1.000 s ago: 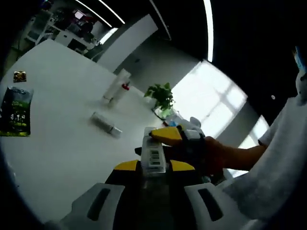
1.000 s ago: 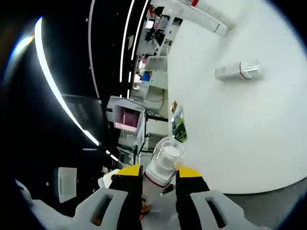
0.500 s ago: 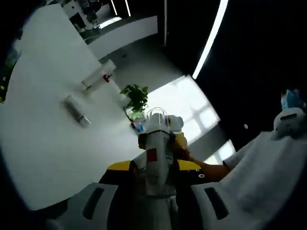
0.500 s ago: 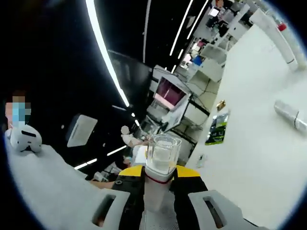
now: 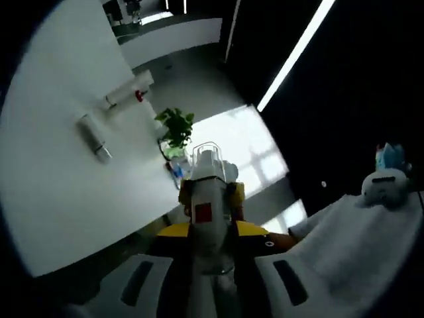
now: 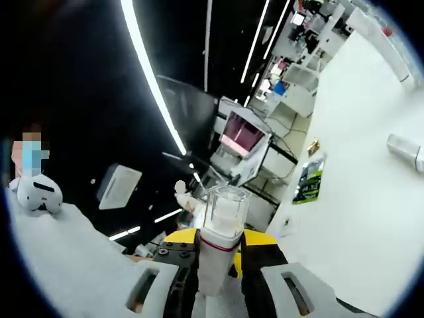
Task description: Arrange the skincare products in the storage area until every visible bottle or jar stands upright without overlapping.
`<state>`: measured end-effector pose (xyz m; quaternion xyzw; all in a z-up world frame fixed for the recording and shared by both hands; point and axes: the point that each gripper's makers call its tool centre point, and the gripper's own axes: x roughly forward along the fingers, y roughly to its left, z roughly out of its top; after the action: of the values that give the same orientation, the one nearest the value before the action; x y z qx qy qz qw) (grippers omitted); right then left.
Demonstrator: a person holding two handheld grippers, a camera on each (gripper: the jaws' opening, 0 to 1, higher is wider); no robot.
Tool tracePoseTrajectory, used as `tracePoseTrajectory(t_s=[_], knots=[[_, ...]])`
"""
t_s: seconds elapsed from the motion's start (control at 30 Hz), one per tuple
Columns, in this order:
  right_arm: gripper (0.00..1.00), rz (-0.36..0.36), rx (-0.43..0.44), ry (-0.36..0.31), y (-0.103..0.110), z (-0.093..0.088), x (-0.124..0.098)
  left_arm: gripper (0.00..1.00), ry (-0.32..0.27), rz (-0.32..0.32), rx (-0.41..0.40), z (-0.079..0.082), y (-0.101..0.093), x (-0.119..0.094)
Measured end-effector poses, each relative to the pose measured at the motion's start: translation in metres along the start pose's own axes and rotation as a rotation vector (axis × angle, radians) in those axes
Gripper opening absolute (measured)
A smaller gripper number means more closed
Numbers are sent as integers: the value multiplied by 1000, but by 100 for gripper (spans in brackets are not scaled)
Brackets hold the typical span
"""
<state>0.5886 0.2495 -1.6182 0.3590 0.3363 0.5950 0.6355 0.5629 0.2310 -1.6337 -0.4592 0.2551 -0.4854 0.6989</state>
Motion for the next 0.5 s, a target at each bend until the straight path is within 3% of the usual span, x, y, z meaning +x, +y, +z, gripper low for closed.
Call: tracePoseTrajectory(t_s=[0.2, 0.5], knots=[[15, -154, 56, -14, -27, -3, 1, 18, -2, 188, 148, 3, 25, -4], [19, -434, 179, -19, -69, -23, -1, 18, 124, 543, 411, -10, 64, -9]])
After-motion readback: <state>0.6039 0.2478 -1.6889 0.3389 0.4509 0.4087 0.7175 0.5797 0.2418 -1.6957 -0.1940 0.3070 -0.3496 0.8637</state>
